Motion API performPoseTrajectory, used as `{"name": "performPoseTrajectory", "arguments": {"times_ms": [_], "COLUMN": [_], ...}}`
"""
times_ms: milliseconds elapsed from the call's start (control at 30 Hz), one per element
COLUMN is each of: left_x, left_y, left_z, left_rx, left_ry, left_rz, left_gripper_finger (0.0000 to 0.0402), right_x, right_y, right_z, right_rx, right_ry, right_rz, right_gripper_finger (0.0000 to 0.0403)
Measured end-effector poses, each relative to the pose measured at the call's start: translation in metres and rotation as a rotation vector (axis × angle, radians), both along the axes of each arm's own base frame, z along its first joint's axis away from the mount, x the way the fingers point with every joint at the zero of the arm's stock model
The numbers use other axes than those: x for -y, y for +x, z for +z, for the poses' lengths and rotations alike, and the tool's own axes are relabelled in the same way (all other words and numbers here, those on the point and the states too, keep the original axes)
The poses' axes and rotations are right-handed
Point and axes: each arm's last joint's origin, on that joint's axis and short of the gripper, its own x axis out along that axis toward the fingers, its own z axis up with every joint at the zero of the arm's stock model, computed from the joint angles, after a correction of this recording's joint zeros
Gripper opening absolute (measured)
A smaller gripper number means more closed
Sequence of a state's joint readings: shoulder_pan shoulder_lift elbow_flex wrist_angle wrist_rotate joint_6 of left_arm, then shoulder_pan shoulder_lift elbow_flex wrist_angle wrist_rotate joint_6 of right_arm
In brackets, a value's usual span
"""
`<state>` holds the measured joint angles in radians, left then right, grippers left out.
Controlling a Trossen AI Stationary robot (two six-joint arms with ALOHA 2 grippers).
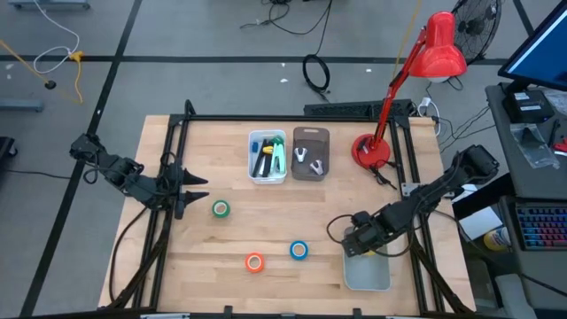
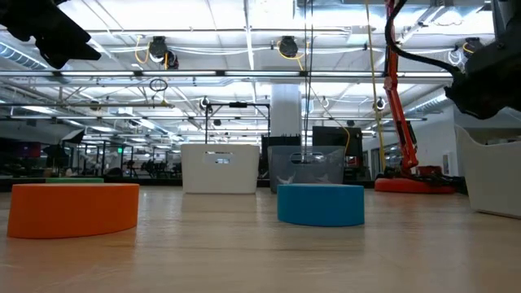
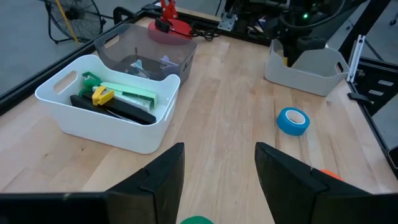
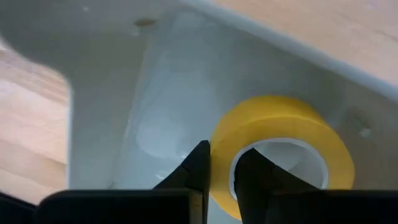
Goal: Pick and place Stapler, Stapler remover, tape
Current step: Put the yellow tape into the gray bin, then put the blue tape into the gray bin
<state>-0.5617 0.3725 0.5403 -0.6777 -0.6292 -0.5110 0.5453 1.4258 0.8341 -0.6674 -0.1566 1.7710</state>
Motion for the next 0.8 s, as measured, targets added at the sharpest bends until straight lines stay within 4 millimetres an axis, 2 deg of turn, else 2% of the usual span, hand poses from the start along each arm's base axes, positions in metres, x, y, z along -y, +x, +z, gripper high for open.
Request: {"name": "performPoseTrajectory", "arguments": {"times_ms": [200,800], "left_x": [0.0,0.0], "left_y": [0.0001,0.0], "left_z": [-0.0001,-0.0001], "left_rx": [0.001,0.002], "left_ry": [-0.011,-0.016], "left_rz": [0.005,0.007], "left_gripper_finger": [0.0198,0.0198], "right_x": [0.002,0.0012], "right_y": [-0.0027,-0.0018], "right_z": [-0.005,-0.0055], "right_rx": [-0.011,-0.004], "right_ry": [-0.012,0.007], "right_rz": [-0.013,-0.033], "right_gripper_finger": [0.0047,0.0107]}}
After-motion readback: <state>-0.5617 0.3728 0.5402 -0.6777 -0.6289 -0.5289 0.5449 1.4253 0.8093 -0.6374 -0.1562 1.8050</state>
